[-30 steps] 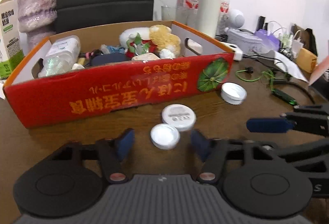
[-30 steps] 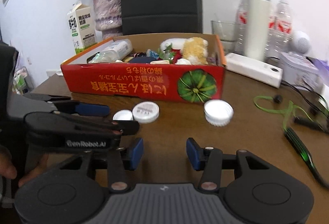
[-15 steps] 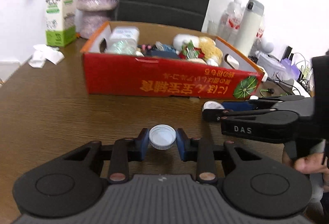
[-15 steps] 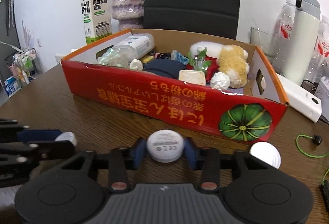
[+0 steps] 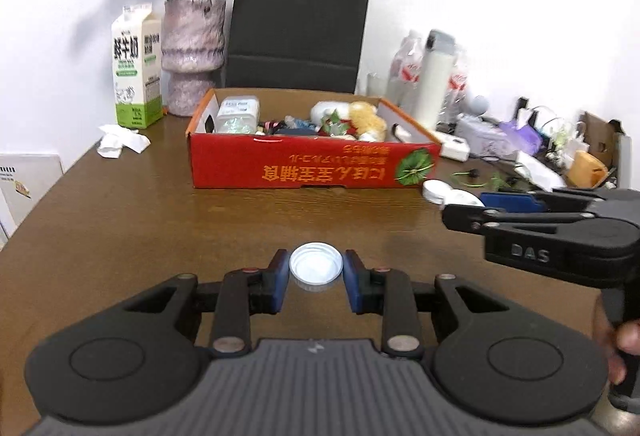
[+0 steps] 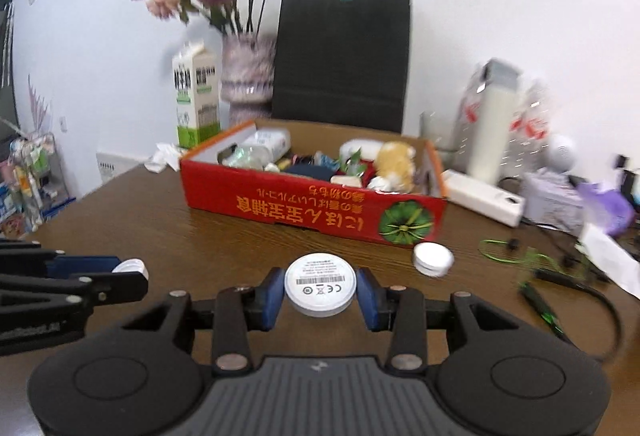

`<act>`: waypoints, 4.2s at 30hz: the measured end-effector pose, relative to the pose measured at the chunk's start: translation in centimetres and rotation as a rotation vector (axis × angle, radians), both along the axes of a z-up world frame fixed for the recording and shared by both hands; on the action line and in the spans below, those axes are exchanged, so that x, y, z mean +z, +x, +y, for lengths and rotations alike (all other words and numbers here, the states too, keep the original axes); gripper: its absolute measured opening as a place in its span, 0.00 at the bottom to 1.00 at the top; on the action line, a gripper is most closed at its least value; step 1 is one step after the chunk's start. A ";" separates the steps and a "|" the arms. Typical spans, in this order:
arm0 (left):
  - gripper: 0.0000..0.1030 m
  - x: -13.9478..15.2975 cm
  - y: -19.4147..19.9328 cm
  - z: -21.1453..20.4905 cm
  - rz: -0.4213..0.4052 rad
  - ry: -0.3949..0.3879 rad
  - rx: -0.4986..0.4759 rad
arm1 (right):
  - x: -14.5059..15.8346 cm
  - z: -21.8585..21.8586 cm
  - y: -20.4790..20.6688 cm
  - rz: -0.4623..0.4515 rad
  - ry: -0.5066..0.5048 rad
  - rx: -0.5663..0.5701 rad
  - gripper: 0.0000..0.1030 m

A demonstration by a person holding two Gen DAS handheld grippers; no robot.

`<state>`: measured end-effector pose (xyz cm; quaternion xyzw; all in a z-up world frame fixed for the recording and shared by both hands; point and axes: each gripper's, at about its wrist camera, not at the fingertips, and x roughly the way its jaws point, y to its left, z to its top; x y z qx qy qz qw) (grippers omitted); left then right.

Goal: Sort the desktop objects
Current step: 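Carry both caps over the cardboard box and lower them inside, then open both tools in the box and withdraw them over the table, then grasp the last white bottle cap with the right tool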

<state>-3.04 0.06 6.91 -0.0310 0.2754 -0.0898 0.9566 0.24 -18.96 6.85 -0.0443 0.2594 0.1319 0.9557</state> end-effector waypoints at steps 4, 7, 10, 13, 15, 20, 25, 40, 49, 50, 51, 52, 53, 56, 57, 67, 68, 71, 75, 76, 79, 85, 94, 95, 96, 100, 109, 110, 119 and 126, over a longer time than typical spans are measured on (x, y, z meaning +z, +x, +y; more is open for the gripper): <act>0.29 1.3 -4.6 -0.4 -0.052 0.007 -0.009 | 1.7 -0.4 -5.7 -0.057 0.021 -0.037 0.37; 0.29 1.7 -7.7 -0.7 -0.077 0.037 -0.013 | 2.0 -0.8 -9.8 -0.107 0.036 -0.095 0.37; 0.29 2.0 -10.4 -0.7 -0.092 0.033 -0.016 | 2.0 -1.4 -13.2 -0.102 0.071 -0.107 0.37; 0.29 2.1 -13.1 -1.0 -0.112 0.033 -0.006 | 1.8 -1.4 -16.1 -0.125 0.073 -0.104 0.37; 0.29 2.1 -14.9 -1.2 -0.131 0.026 -0.001 | 1.6 -1.4 -17.8 -0.150 0.063 -0.096 0.37; 0.29 2.8 -16.7 -1.8 -0.177 0.031 -0.005 | 1.9 -1.7 -19.8 -0.164 0.059 -0.107 0.37; 0.29 2.8 -15.9 -1.8 -0.181 0.027 0.003 | 2.1 -1.7 -19.5 -0.155 0.075 -0.086 0.37; 0.29 9.4 1.5 1.4 -0.233 0.054 0.033 | 9.0 -4.4 -4.1 -0.184 0.115 -0.017 0.37; 0.29 9.9 23.2 2.5 0.128 -0.026 -0.027 | 11.1 -5.0 19.4 0.148 0.103 -0.029 0.37; 0.29 8.7 25.0 2.5 0.175 -0.024 -0.013 | 10.4 -5.0 21.4 0.197 0.107 -0.035 0.37; 0.29 7.2 27.0 2.3 0.233 -0.001 -0.004 | 9.1 -4.7 23.8 0.256 0.096 -0.041 0.37; 0.29 5.7 28.6 2.0 0.279 0.019 -0.011 | 7.9 -4.4 25.6 0.293 0.087 -0.054 0.37; 0.29 4.3 29.7 1.8 0.311 0.038 0.008 | 6.4 -4.1 27.2 0.334 0.071 -0.068 0.37; 0.29 1.0 32.3 1.6 0.374 0.086 0.038 | 2.4 -3.1 30.7 0.417 -0.008 -0.105 0.37; 0.29 0.2 33.0 1.6 0.382 0.094 0.036 | 1.3 -2.7 31.4 0.434 -0.030 -0.113 0.37; 0.53 0.6 34.8 0.5 0.370 0.107 -0.025 | -1.1 -0.6 33.9 0.451 -0.111 -0.120 0.49; 0.59 0.9 34.9 0.7 0.365 0.092 -0.025 | -0.8 -0.6 33.9 0.449 -0.100 -0.122 0.49; 0.68 2.2 34.9 1.0 0.353 0.070 -0.007 | 0.4 -1.1 33.7 0.454 -0.034 -0.111 0.52; 0.85 3.8 33.9 1.4 0.357 0.053 0.010 | 2.1 -1.2 32.3 0.447 0.013 -0.084 0.65; 0.90 4.0 33.5 1.5 0.357 0.049 0.019 | 2.5 -1.1 32.0 0.442 0.022 -0.079 0.66; 0.97 4.8 31.9 2.0 0.364 0.048 0.049 | 3.7 -0.9 30.5 0.434 0.046 -0.072 0.69; 1.00 6.6 27.2 2.6 0.322 0.086 0.122 | 6.3 -0.9 25.4 0.362 0.106 -0.048 0.83; 1.00 7.3 17.4 1.6 0.163 0.089 0.159 | 7.0 -1.1 16.5 0.218 0.169 -0.042 0.84; 1.00 7.2 16.2 1.5 0.145 0.088 0.167 | 7.0 -1.3 15.2 0.204 0.171 -0.042 0.84; 1.00 7.2 15.0 1.4 0.123 0.090 0.175 | 6.9 -1.5 14.1 0.190 0.175 -0.042 0.84; 1.00 6.5 9.9 1.0 0.043 0.094 0.182 | 5.9 -2.1 9.4 0.128 0.152 -0.042 0.84; 1.00 1.4 -2.7 -0.3 -0.048 0.033 0.161 | 0.6 -2.9 -3.2 0.041 0.116 -0.049 0.88; 1.00 0.7 -4.1 -0.5 -0.058 0.039 0.159 | 0.0 -2.8 -4.2 0.044 0.113 -0.055 0.88; 1.00 -3.1 -11.5 -1.3 -0.120 0.087 0.144 | -4.3 -3.8 -12.5 0.043 0.142 -0.085 0.89; 1.00 -3.6 -11.7 -0.9 -0.096 0.030 0.175 | -6.0 -4.7 -13.9 0.047 0.152 -0.085 0.89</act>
